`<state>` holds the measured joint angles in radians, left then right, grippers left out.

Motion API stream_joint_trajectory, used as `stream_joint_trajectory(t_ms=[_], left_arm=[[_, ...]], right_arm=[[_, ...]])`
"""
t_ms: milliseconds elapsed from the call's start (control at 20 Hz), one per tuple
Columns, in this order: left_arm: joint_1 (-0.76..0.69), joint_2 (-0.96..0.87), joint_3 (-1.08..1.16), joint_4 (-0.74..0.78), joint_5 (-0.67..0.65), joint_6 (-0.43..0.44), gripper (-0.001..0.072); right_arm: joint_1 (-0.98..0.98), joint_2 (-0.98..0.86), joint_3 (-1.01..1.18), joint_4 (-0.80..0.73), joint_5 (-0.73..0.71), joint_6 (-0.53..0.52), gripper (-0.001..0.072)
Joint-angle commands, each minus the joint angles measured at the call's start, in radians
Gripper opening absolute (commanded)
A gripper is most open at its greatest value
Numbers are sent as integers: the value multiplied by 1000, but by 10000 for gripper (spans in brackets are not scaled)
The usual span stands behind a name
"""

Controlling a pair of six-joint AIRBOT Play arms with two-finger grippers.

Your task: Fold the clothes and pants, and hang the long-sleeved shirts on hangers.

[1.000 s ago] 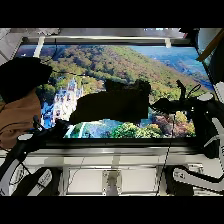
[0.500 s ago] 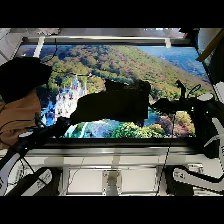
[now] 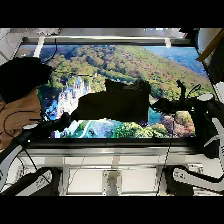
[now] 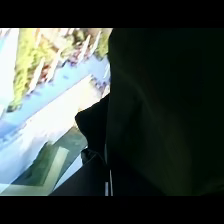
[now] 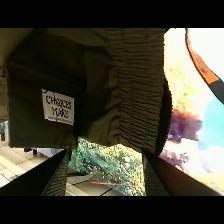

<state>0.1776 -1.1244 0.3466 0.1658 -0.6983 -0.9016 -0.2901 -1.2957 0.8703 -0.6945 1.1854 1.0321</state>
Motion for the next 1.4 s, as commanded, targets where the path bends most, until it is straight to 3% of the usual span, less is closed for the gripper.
stream_joint_trajectory(t_ms=[0,200,450,900,950,1100,1350], left_arm=[[-12,-5,48,-3,-6,2,11],[-12,-5,65,-2,-37,2,11],[-12,-5,65,-1,-47,2,11],[-11,-5,65,6,-47,2,11],[-11,-5,65,6,-47,2,11],[-11,-5,66,6,-47,40,10],[-10,18,129,9,-74,47,9]], right_arm=[[0,1,0,-42,5,0,489],[0,1,-90,-55,24,6,490],[4,-8,-228,97,-172,4,491],[180,-83,-224,139,-381,5,488],[179,-82,-223,151,-381,0,445],[179,-82,-193,161,-394,-6,33],[177,-51,-29,109,-283,-6,19]])
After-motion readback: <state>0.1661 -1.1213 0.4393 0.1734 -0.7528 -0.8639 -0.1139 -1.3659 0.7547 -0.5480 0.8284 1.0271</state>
